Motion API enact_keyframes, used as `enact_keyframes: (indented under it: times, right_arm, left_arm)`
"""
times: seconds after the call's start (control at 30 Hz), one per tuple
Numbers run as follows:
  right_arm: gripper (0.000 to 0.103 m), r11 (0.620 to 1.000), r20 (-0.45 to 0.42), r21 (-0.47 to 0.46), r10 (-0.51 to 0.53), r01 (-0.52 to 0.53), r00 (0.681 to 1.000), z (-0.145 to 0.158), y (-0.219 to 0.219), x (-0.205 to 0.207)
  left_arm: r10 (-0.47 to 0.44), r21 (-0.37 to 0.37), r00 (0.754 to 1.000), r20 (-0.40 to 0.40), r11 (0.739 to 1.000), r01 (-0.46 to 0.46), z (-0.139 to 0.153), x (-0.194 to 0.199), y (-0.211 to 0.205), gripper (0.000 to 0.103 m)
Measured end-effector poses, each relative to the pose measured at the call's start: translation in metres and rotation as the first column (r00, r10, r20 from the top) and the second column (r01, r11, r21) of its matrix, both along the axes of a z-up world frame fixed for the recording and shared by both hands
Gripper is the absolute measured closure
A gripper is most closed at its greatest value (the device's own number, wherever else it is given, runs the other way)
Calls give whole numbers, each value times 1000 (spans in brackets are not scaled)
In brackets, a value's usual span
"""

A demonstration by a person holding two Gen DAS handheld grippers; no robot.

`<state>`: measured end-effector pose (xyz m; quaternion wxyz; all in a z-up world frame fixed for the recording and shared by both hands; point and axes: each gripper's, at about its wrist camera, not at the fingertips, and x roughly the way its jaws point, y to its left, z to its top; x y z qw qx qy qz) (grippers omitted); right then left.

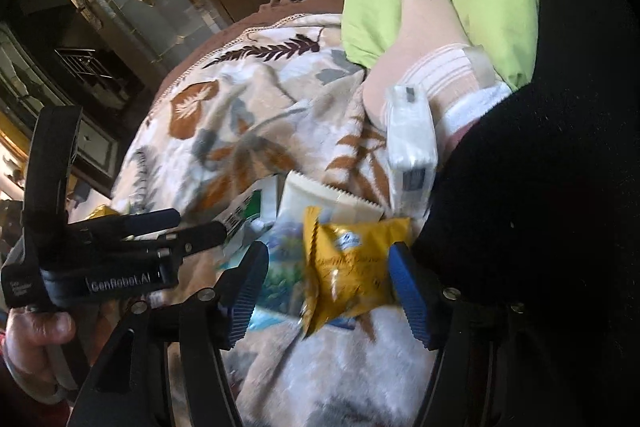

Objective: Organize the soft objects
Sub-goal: 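Grasp the green-printed medicine sachet with the left tool while the right tool grasps the yellow biscuit packet, then carry the medicine sachet and yellow biscuit packet into the box and open both tools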

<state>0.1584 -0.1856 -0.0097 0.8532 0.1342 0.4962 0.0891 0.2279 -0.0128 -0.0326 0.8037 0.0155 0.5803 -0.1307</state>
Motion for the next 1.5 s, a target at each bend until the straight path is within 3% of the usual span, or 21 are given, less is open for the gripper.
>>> enact_keyframes:
  times: [0.13,0.23,0.43,0.53,0.67,0.83,0.93,0.97,1.07,1.3,1.5]
  right_arm:
    - [38,991,6,-125,51,-50,999,-7,16,2]
    - [58,986,-9,-151,67,-68,998,-6,11,-1]
    - [66,996,-16,-26,86,-87,996,5,-4,-14]
    - [67,994,-31,68,91,-89,995,8,-9,-23]
    - [67,992,-37,99,85,-81,996,8,-11,-25]
    - [67,989,-27,127,85,-81,996,12,-11,-27]
    - [67,986,-4,137,93,-92,996,19,-10,-29]
    - [67,986,-1,141,94,-93,996,20,-10,-30]
    - [67,984,2,152,96,-96,995,21,-10,-31]
    - [67,980,20,175,93,-95,995,27,-12,-34]
    - [67,976,33,185,109,-113,994,33,-7,-38]
  left_arm:
    - [-3,8,1000,-5,1000,3,-5,10,-3,27]
    - [-21,-10,1000,2,1000,21,-5,13,-5,27]
    - [-111,-89,994,-4,990,110,0,12,-4,27]
    - [-162,-45,987,-12,986,161,-7,11,-12,27]
    - [-137,-39,991,0,990,137,-11,18,-16,22]
    - [-192,93,980,41,978,188,-20,16,-35,20]
    - [-159,86,986,45,984,155,-19,20,-38,35]
    - [-133,72,990,53,989,129,-16,21,-32,48]
    - [-69,2,996,58,998,69,-13,23,-16,53]
    - [-45,-30,995,85,998,48,-7,5,-1,54]
    - [8,-20,991,135,1000,-5,17,-25,20,54]
